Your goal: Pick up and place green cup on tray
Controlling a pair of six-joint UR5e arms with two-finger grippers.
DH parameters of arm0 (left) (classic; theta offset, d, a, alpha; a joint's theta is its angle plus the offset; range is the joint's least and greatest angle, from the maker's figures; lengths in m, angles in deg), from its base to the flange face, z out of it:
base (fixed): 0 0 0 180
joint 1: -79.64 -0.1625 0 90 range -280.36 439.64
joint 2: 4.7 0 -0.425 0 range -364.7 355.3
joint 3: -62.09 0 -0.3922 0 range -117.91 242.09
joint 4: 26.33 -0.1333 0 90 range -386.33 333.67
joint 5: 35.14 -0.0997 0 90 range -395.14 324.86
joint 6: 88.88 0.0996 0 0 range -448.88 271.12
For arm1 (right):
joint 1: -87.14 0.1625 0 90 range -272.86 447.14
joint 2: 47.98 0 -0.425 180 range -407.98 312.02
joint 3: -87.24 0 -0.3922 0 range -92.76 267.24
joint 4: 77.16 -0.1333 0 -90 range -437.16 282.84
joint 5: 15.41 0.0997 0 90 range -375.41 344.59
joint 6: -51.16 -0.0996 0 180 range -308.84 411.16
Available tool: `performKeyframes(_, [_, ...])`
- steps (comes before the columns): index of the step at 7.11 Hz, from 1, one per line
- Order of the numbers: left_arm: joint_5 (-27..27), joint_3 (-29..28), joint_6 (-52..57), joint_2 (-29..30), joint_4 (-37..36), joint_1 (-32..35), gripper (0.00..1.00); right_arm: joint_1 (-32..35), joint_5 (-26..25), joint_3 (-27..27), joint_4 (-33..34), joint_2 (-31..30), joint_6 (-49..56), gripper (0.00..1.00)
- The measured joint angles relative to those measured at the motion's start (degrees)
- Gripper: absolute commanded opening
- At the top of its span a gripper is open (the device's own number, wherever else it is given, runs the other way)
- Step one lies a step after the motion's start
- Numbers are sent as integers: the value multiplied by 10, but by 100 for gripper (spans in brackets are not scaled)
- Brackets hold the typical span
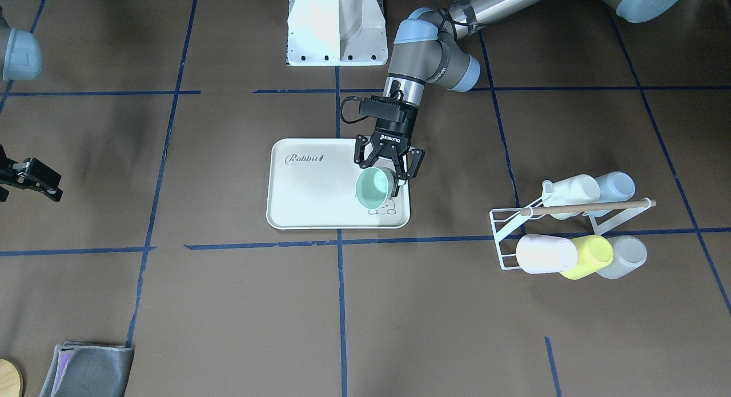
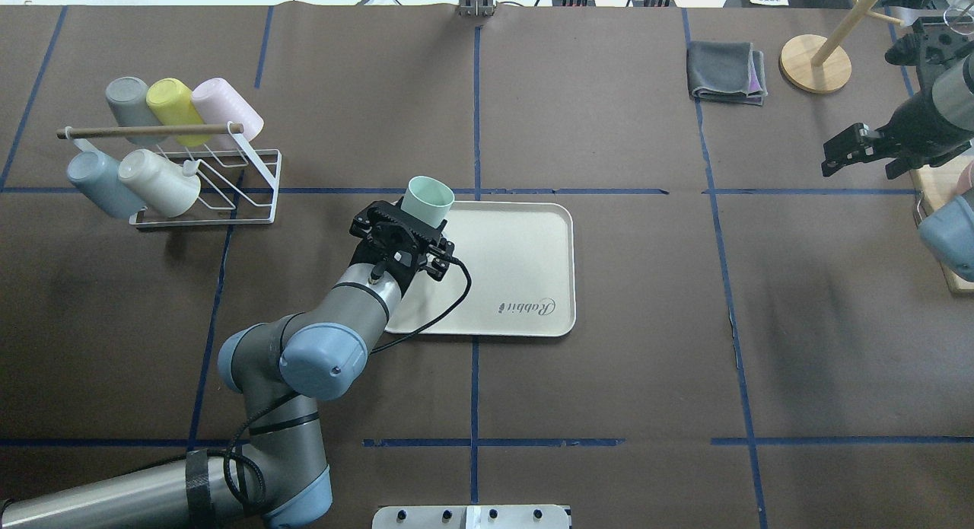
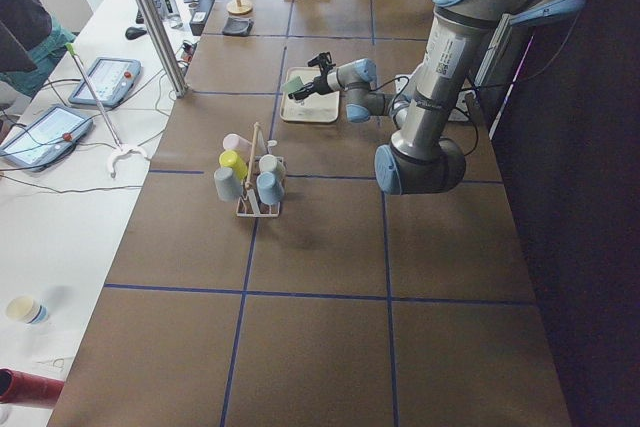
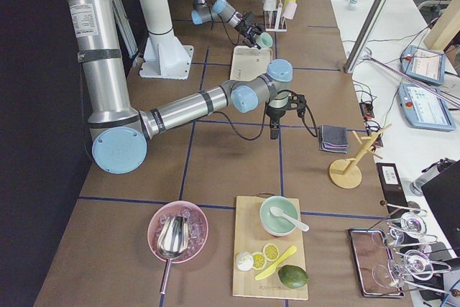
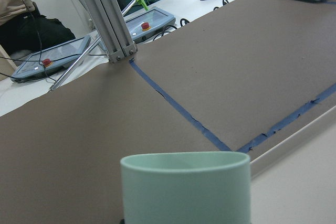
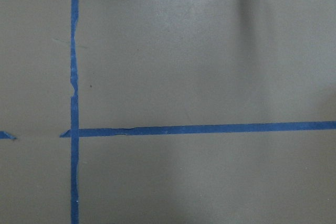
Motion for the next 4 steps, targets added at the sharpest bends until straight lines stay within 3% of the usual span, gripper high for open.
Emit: performKeyframes(4, [-52, -56, -33, 31, 87, -26, 5, 1, 1, 1, 0, 0, 1, 100])
